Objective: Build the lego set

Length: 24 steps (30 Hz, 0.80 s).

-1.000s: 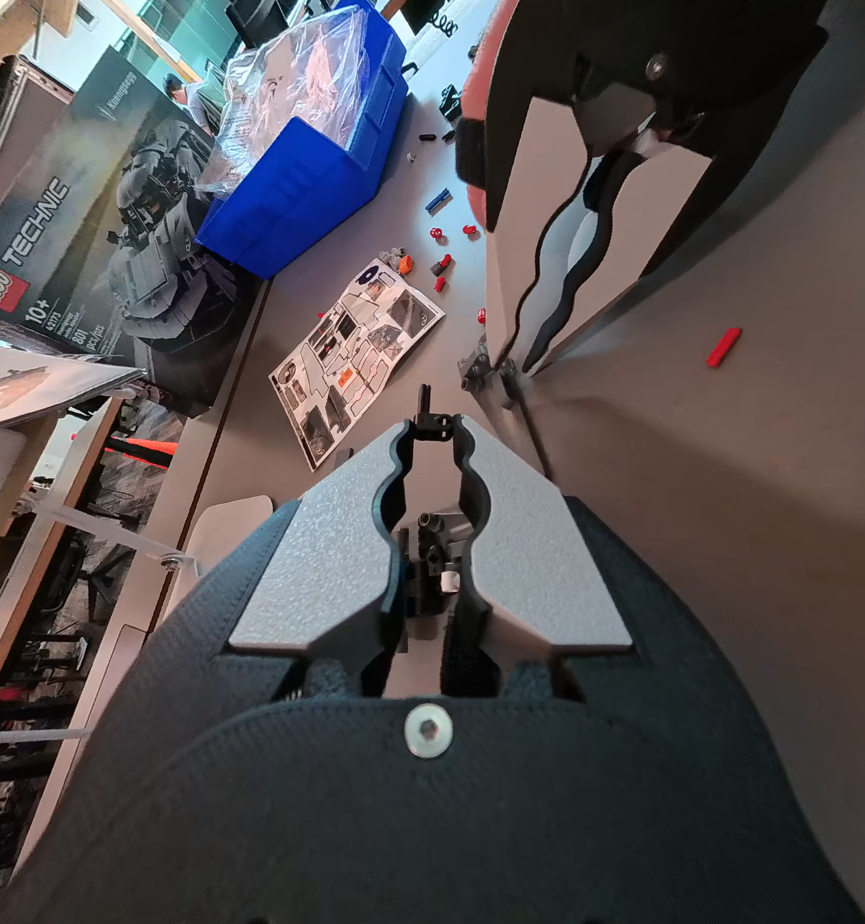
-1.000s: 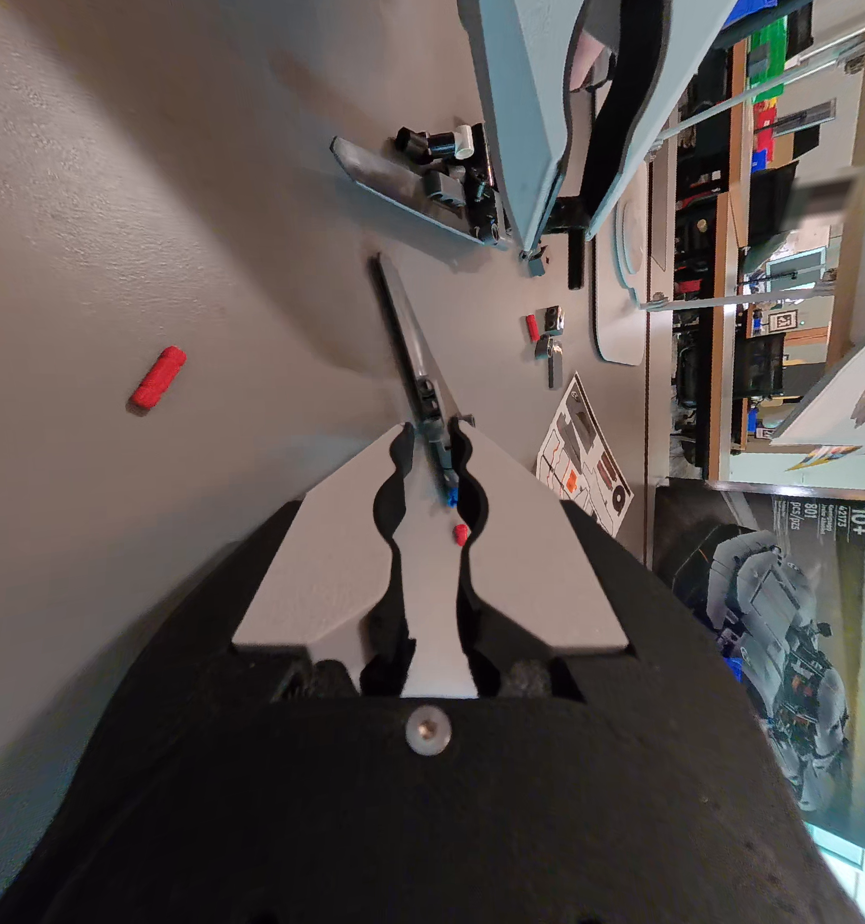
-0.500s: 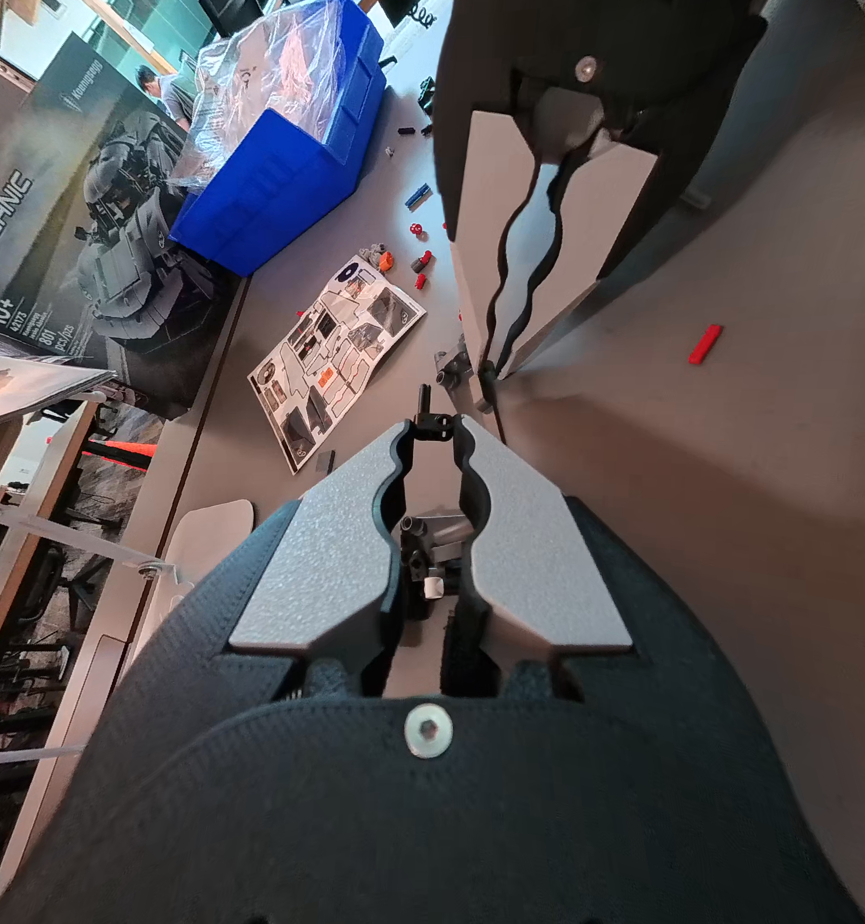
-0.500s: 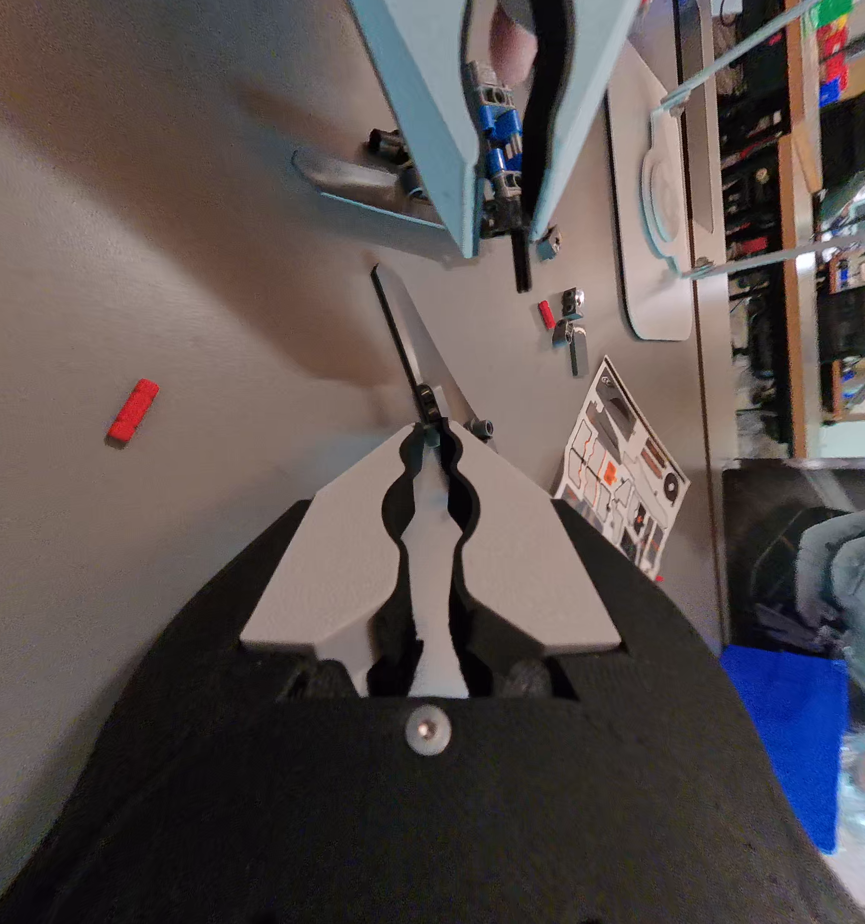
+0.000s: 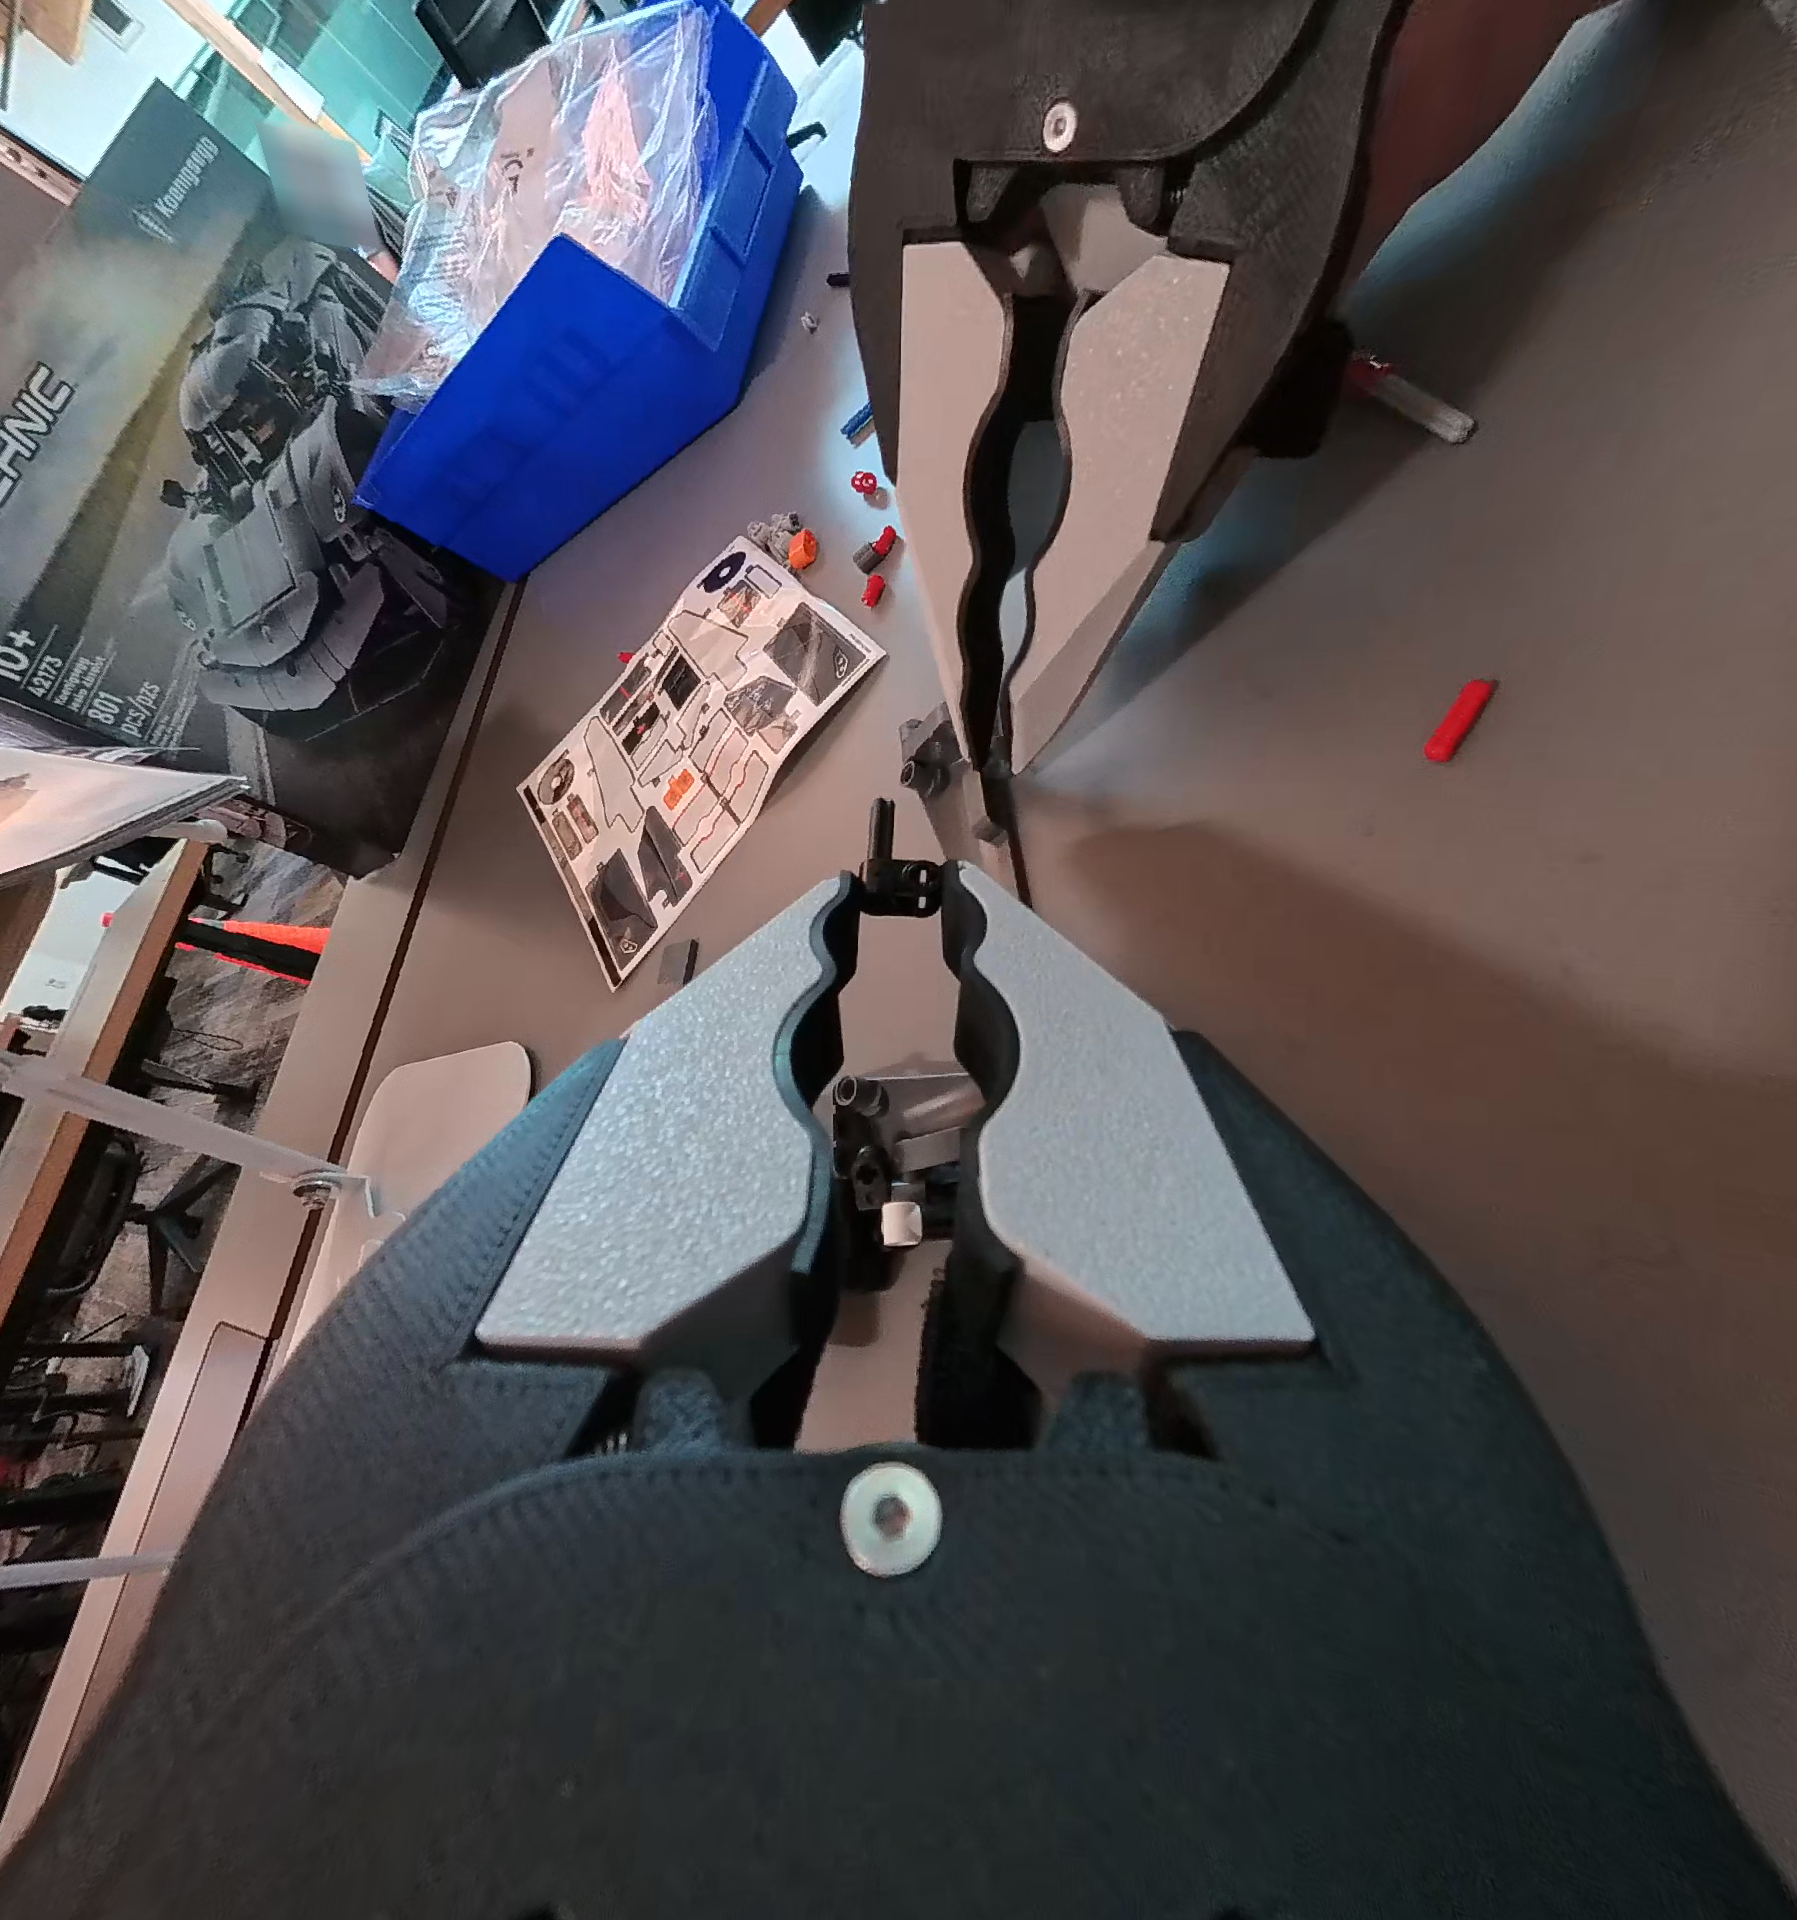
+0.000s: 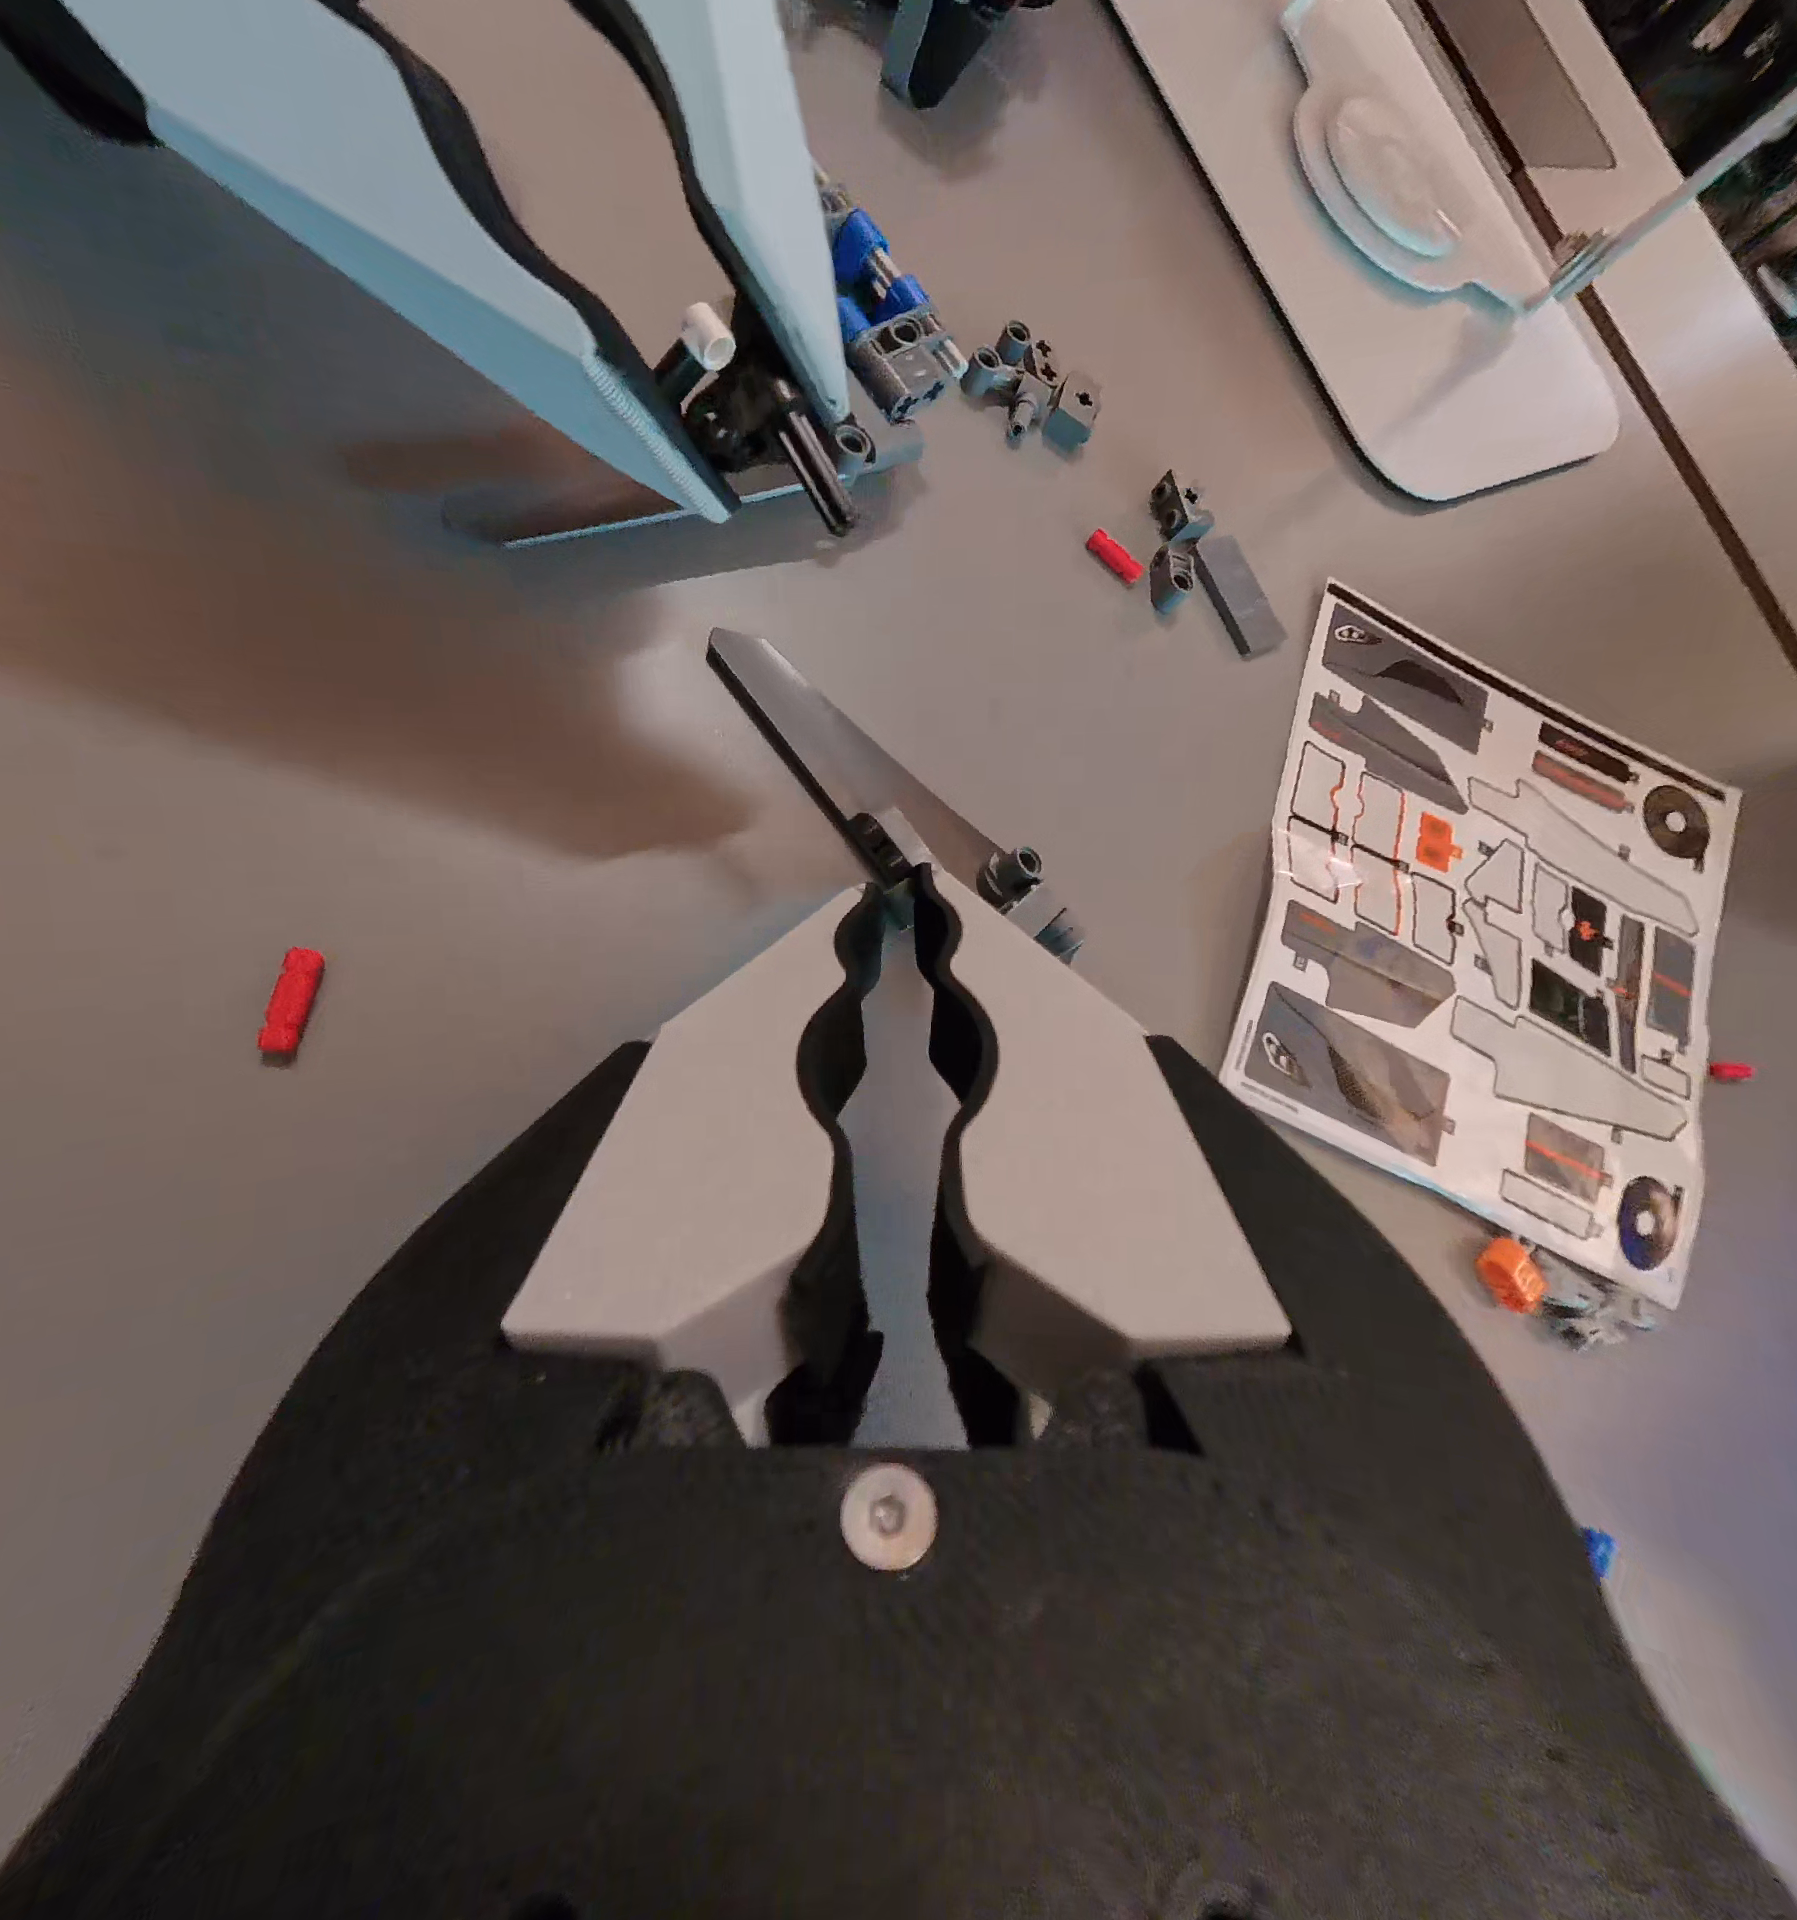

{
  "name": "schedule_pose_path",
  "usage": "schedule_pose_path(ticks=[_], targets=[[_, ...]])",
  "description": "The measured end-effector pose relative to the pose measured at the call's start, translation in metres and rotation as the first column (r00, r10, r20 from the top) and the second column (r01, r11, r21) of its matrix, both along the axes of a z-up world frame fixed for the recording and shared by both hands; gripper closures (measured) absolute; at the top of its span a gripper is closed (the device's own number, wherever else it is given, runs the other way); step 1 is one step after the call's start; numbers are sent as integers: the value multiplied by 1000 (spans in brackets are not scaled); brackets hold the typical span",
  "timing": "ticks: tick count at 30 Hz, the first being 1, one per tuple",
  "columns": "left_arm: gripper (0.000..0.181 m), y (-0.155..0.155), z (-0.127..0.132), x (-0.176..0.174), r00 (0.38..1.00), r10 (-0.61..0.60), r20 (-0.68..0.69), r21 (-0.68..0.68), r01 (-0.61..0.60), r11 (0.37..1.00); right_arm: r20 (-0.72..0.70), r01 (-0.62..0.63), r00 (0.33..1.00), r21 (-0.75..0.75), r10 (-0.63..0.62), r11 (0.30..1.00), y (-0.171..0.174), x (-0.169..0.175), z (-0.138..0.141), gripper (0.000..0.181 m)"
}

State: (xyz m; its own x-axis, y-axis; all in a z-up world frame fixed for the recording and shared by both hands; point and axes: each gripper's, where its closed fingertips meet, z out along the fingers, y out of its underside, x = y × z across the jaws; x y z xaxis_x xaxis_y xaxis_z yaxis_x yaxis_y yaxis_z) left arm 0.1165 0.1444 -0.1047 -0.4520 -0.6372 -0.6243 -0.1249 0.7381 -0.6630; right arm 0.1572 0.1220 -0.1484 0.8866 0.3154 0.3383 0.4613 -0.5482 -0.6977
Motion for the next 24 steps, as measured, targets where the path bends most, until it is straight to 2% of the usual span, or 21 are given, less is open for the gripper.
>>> schedule_pose_path(ticks=[4, 10, 20, 24], targets=[[168, -1, 0, 0, 1000, -2, -1, 1, 2, 1000, -103, 29, 994, -3, -29, 1000, -2, 0, 1, 178], [168, -1, -1, 0, 1000, -1, -2, 2, 1, 1000, -180, 66, 981, -2, -66, 998, -5, 3, 3, 179], [168, 1, -1, 2, 1000, 8, 0, 14, -8, 1000, -31, -19, 999, 21, 20, 1000, -14, -6, 7, 170], [169, 2, -1, 3, 1000, 16, 0, 19, -16, 1000, 86, -50, 995, 39, 47, 998, -19, 1, 14, 168]])
